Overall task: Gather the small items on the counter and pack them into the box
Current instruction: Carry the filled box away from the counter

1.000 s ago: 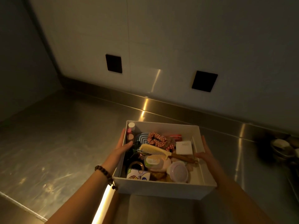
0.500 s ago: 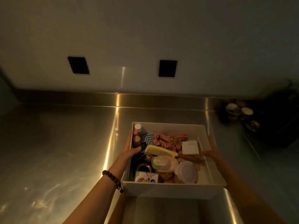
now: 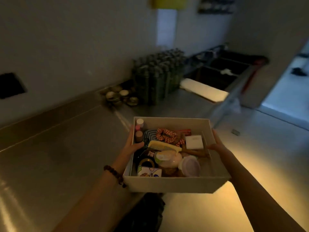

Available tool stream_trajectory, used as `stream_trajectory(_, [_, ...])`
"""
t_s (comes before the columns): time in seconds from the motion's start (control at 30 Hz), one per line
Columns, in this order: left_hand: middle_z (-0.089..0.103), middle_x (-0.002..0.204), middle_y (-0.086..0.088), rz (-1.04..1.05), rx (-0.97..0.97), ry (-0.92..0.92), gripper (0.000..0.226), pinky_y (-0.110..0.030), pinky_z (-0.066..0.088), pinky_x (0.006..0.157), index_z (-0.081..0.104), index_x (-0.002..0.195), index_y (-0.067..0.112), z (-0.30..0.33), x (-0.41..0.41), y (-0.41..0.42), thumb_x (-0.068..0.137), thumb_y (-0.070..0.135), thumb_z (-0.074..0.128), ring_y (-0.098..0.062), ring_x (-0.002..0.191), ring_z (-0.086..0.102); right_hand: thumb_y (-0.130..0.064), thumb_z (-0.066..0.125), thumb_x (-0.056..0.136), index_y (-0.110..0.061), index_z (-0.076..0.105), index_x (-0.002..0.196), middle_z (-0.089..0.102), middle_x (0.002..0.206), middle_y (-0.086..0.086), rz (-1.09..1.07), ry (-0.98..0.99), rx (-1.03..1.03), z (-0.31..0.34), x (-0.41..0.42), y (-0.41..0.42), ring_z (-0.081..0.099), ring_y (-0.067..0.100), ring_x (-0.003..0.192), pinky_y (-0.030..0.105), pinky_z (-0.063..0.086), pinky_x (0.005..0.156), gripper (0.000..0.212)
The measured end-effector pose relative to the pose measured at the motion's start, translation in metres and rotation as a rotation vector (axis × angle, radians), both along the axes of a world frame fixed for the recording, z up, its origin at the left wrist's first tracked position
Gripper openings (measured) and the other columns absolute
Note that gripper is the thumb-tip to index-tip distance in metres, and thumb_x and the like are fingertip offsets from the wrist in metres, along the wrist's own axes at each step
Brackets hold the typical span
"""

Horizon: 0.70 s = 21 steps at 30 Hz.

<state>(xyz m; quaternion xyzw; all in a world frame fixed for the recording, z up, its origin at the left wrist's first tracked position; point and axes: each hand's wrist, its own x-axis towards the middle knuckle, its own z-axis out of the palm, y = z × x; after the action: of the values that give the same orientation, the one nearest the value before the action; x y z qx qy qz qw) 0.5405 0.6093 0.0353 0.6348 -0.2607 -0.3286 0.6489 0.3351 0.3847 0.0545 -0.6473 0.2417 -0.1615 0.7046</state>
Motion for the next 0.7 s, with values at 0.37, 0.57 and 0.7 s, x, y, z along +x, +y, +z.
stream_trajectory(0.37, [0.050,0.119,0.019,-0.635,0.059,-0.075,0.077,-0.011,0.051,0.067,0.023,0.142,0.040,0.006,-0.161,-0.259,0.078,0.026,0.064,0.005,0.097,0.057,-0.039,0.055,0.068,-0.041,0.016,0.144,0.047,0.125,-0.004,-0.621,0.116,-0.030,-0.010,-0.248,-0.100,0.054,0.019,0.103,0.028,0.048,0.073,0.086])
stream_trajectory(0.57, [0.040,0.118,0.022,-0.919,0.111,-0.124,0.084,-0.028,0.041,0.092,0.014,0.132,0.050,0.010,-0.261,-0.381,0.065,0.036,0.063,-0.012,0.115,0.042,-0.036,0.050,0.070,-0.037,0.017,0.146,0.047,0.128,-0.002,-0.913,0.145,-0.005,-0.018,-0.351,-0.149,0.053,0.009,0.098,0.026,0.045,0.069,0.083])
stream_trajectory(0.7, [0.034,0.121,0.018,-1.040,0.130,-0.163,0.093,-0.009,0.044,0.075,0.006,0.144,0.037,0.011,-0.321,-0.446,0.066,0.028,0.056,-0.005,0.105,0.042,-0.038,0.049,0.069,-0.040,0.011,0.146,0.039,0.132,-0.006,-1.064,0.177,0.004,-0.021,-0.403,-0.177,0.049,0.015,0.109,0.034,0.044,0.086,0.086])
